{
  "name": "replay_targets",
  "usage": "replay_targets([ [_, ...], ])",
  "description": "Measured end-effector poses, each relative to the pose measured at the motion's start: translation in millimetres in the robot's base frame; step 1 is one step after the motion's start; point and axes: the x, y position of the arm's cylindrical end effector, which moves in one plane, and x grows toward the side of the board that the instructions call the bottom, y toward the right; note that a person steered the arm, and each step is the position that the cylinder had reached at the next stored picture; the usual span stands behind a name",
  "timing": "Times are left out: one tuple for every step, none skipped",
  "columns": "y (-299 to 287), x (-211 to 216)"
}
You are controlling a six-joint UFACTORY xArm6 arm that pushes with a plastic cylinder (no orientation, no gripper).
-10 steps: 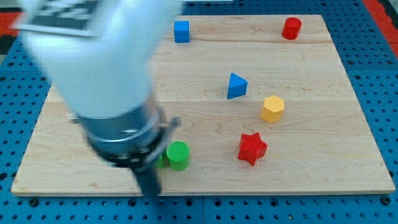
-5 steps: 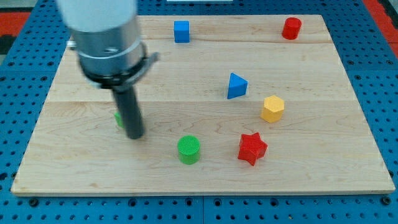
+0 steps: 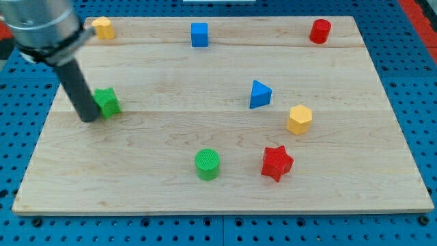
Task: Keep the green star on the center left of the board
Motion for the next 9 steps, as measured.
replay_targets([
  [-7,-18],
  [-4,32],
  [35,26],
  [77,-7],
  [54,-9],
  [41,-8],
  [11,-13],
  [7,-18],
  [13,-18],
])
